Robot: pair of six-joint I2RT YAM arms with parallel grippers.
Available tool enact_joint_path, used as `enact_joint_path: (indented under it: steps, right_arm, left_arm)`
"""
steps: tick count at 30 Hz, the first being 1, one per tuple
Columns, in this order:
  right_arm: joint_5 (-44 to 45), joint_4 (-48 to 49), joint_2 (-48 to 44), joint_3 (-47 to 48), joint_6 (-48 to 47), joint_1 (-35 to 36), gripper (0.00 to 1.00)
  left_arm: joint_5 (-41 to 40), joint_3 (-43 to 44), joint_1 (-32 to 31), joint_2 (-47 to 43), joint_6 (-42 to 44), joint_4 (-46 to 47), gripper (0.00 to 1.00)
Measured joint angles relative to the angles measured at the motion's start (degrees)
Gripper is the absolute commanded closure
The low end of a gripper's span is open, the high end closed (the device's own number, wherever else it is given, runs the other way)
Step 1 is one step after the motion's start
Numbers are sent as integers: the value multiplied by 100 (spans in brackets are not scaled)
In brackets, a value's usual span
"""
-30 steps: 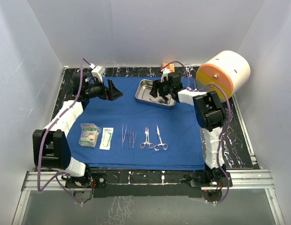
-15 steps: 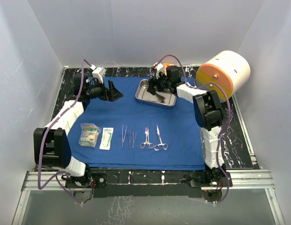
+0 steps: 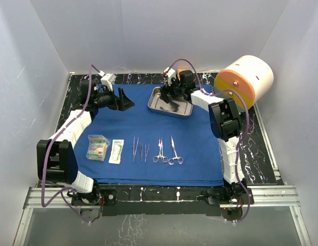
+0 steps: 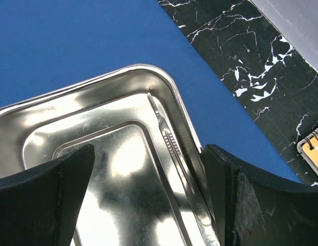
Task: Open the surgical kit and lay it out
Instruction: Adjust the container in the surgical kit.
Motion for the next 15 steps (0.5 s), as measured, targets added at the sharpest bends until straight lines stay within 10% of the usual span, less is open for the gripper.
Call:
enact_joint_path:
  steps: [15]
  right_arm:
    - [592,-103,-7,26,-404,57,29]
  left_arm:
    - [0,-2,0,0,0,7,8]
